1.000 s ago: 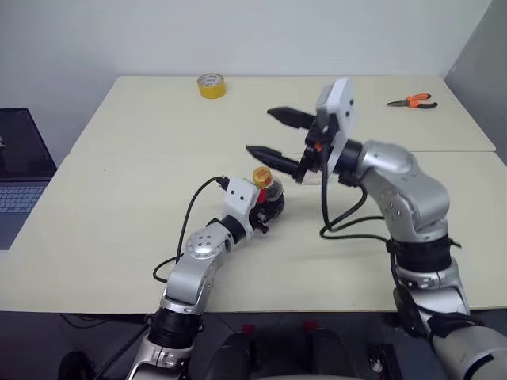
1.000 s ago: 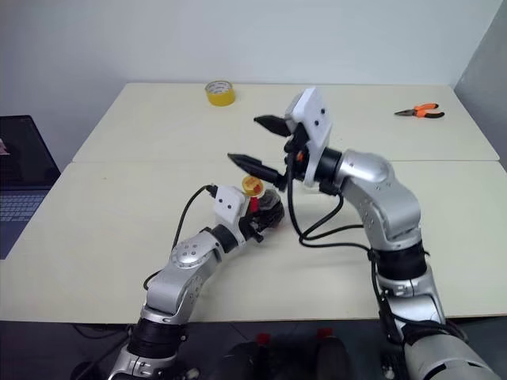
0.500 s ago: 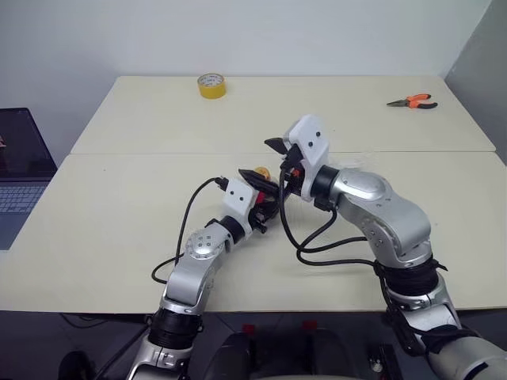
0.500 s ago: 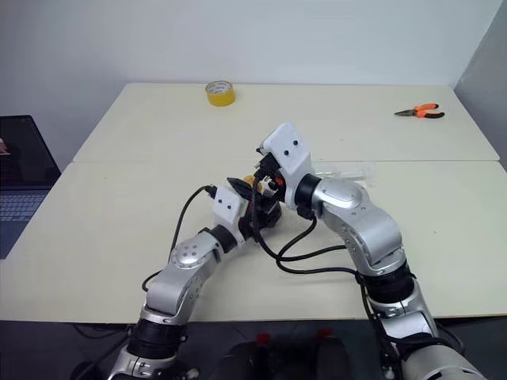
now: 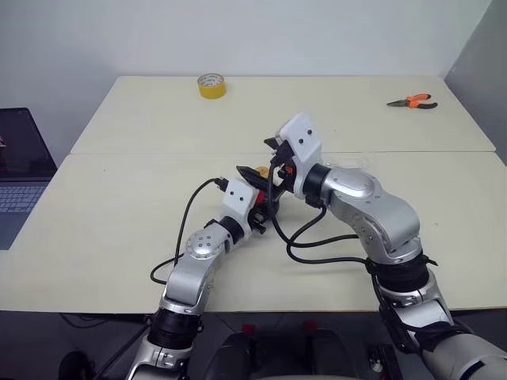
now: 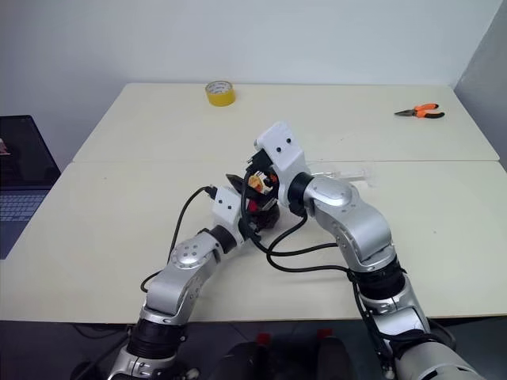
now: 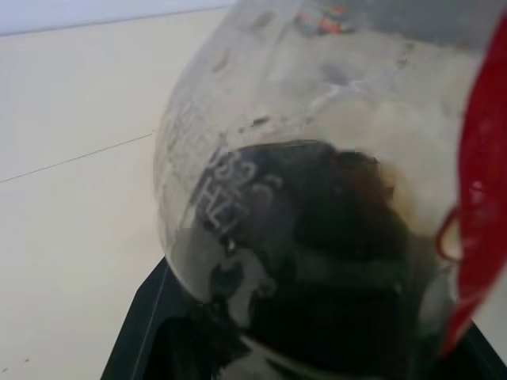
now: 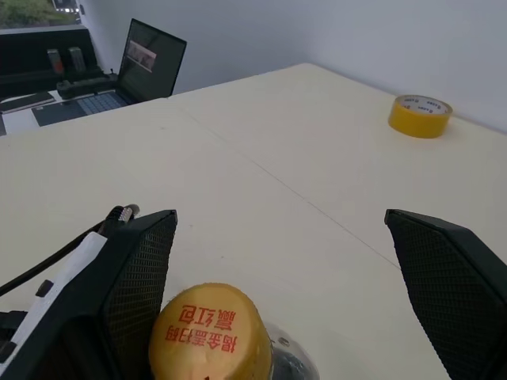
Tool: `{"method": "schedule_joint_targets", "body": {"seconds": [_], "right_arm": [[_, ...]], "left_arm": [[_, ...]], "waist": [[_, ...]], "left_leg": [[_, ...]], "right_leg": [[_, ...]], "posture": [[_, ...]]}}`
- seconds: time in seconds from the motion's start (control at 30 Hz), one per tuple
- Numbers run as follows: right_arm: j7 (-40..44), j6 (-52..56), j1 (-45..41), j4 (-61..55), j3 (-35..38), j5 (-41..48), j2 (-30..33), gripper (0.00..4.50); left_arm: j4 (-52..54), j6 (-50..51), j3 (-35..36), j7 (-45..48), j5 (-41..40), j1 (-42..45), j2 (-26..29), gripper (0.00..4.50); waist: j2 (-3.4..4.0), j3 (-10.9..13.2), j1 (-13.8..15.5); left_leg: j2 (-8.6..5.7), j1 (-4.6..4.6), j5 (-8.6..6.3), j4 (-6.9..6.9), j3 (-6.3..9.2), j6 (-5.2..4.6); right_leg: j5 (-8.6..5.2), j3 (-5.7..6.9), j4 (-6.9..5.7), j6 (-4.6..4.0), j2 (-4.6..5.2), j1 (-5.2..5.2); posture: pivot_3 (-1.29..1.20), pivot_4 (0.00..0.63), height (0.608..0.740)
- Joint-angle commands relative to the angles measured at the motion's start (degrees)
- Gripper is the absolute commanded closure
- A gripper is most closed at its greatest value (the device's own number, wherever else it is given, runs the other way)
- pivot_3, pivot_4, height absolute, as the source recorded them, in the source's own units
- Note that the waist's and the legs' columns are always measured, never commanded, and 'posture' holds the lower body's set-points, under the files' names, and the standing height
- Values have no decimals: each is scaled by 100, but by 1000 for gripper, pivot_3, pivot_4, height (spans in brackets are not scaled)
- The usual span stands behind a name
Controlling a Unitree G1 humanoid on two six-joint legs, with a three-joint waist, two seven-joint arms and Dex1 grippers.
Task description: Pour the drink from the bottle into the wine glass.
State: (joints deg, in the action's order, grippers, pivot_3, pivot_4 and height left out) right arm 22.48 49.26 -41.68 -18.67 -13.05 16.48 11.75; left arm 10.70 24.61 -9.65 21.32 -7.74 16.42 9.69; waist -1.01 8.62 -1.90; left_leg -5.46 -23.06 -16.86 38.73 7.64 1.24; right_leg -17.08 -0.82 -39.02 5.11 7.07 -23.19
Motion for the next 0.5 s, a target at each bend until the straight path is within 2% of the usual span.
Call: {"method": "schedule_joint_targets", "body": {"seconds": [0.03, 0.17, 0.4, 0.5], "right_arm": [[-26, -58, 29, -131, 200, -56, 132, 13], [68, 76, 217, -410, 363, 93, 383, 13], [138, 174, 317, -652, 533, 292, 469, 13], [303, 205, 422, -837, 781, 648, 491, 13]], "left_arm": [[257, -146, 31, -14, -18, 71, -38, 2321], [212, -167, 56, 5, -12, 75, -24, 2321], [115, -218, 57, 42, -3, 129, -27, 2321], [71, -252, 62, 54, 11, 149, -23, 2321]], "waist": [[0, 0, 0], [0, 0, 3], [0, 0, 1], [0, 0, 10]], "left_leg": [[0, 0, 0, 0, 0, 0], [0, 0, 0, 0, 0, 0], [1, 0, 0, -2, -1, 0], [0, 0, 0, -2, 0, 0]], "right_leg": [[0, 0, 0, 0, 0, 0], [0, 0, 1, 0, 0, 0], [0, -1, 1, 0, -1, 0], [0, 0, 1, 0, -1, 1]], "posture": [[0, 150, 740], [0, 150, 740], [0, 150, 740], [0, 150, 740]]}}
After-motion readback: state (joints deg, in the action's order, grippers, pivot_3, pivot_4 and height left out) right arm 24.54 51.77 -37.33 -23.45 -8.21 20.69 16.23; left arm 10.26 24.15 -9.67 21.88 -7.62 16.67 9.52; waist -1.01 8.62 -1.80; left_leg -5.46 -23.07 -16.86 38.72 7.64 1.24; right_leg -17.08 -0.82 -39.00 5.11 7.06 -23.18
